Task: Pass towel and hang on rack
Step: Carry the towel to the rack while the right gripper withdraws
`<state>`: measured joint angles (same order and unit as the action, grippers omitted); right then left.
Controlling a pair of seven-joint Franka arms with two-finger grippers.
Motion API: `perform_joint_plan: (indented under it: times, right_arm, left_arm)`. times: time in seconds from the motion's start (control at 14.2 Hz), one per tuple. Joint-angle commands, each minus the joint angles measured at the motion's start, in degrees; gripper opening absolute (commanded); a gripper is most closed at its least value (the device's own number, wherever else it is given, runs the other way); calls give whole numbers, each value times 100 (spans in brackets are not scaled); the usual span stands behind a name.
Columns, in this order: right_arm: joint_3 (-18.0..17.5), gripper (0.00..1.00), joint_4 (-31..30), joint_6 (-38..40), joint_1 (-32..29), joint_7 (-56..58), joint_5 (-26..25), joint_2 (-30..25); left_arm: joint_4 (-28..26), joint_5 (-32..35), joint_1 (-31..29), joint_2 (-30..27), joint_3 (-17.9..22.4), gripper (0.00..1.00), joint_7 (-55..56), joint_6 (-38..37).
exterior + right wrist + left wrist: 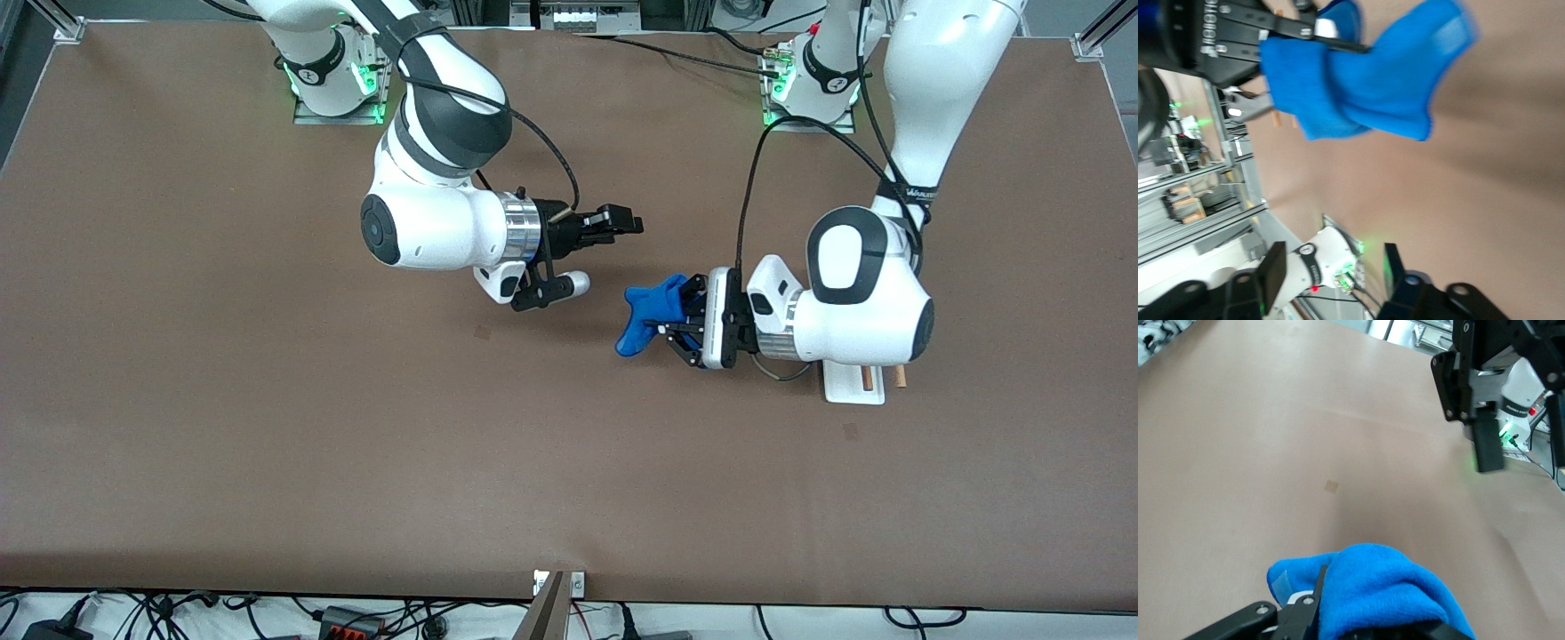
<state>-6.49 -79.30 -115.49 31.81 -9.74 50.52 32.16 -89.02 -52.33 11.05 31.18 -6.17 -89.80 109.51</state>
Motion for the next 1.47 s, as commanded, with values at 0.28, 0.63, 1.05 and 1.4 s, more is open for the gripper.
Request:
perform_joint_plan:
  times: [0.28, 0.63, 1.05, 1.4]
  right_arm:
    - [104, 100, -94, 614, -561, -169, -2894, -289]
    - [279, 100, -42, 1459, -1106, -563, -4162, -553]
    - [1412, 100, 133, 1530, -1203, -485, -4419, -817]
    - [1469, 100, 161, 1688, -1833, -415, -4410, -1168]
  left_arm:
    - [-72, 1882, -692, -779, 1, 8, 2736, -1281]
    - [25, 3166, -815, -1500, -78, 8, 5014, -1950]
    - [-115, 4529, -938, -2045, -78, 8, 5261, -2521]
    - [-975, 5084, -1148, -2177, -78, 8, 5412, -2075]
